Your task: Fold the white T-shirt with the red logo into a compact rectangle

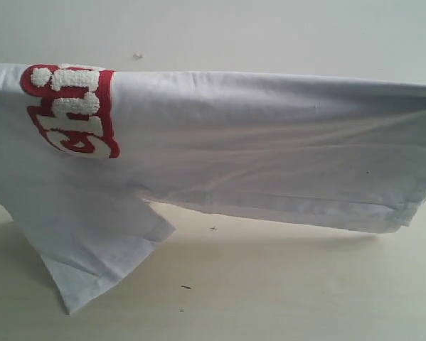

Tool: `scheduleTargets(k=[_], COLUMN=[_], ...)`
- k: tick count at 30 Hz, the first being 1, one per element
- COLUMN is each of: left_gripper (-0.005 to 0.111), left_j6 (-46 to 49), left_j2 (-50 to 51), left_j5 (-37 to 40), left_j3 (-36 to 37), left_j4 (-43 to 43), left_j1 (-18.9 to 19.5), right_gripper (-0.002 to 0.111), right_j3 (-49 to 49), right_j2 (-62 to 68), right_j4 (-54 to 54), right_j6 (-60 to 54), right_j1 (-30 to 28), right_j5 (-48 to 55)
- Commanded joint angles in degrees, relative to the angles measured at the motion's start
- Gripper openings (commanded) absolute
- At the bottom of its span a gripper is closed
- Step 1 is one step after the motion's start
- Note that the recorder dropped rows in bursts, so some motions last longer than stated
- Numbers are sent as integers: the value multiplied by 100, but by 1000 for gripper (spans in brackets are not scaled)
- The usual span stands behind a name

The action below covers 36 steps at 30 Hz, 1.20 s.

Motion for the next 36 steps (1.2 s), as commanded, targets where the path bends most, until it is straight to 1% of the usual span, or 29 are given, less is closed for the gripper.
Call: scheduleTargets(k=[1, 5, 8, 11, 13, 16, 18, 19, 21, 22, 23, 24, 26, 29, 30, 32, 36], left_gripper=[0, 0, 0, 0, 0, 0, 0, 0, 0, 0, 0, 0, 0, 0, 0, 0, 0], left_j6=[-566, -706, -752, -980, -1162, -1634, -1737, -1782, -1862, -1948, -1975, -2452, -2584, -2662, -2676, -3144, -3293], left_j2=[-464, -1051, -1593, -2161, -2502, -2948, -3254, -3363, -3560, -3684, -3722, -3906, -4067, -4009, -3815, -3403, -2625], left_j5=[338, 754, 707, 605, 625, 729, 842, 964, 1471, 1610, 1610, 1610, 1610, 1610, 1610, 1610, 1610], left_j3=[-21, 107, 354, 619, 694, 684, 684, 684, 684, 684, 684, 684, 684, 684, 684, 684, 802], left_j4=[-197, -480, -938, -1358, -1358, -1316, -1316, -1316, -1453, -1649, -1745, -1910, -1925, -1835, -1524, -930, -378], left_j1=[30, 18, 18, -110, -244, -447, -604, -663, -759, -894, -922, -966, -966, -966, -966, -966, -966], right_gripper=[0, 0, 0, 0, 0, 0, 0, 0, 0, 0, 0, 0, 0, 0, 0, 0, 0], right_j3=[-52, 41, 348, 735, 937, 1017, 1017, 1017, 1017, 1017, 1017, 1017, 1017, 1017, 1028, 1086, 1514], right_j2=[-371, -891, -1273, -1639, -1902, -2293, -2482, -2535, -2639, -2751, -2810, -2943, -3155, -3348, -3337, -3164, -2601], right_j4=[454, 984, 1086, 1018, 1031, 987, 989, 974, 1005, 1000, 1000, 1012, 976, 1141, 1012, 976, 657], right_j6=[156, 273, 332, 684, 884, 1349, 1844, 1924, 2019, 2532, 2822, 3392, 3600, 3717, 3675, 3675, 3675], right_j1=[-41, -41, -10, 271, 538, 891, 982, 998, 1032, 1137, 1172, 1227, 1229, 1229, 1229, 1229, 1229], right_j5=[289, 427, 519, 493, 476, 518, 829, 1051, 1141, 1141, 1141, 1141, 1141, 1141, 1141, 1141, 1141])
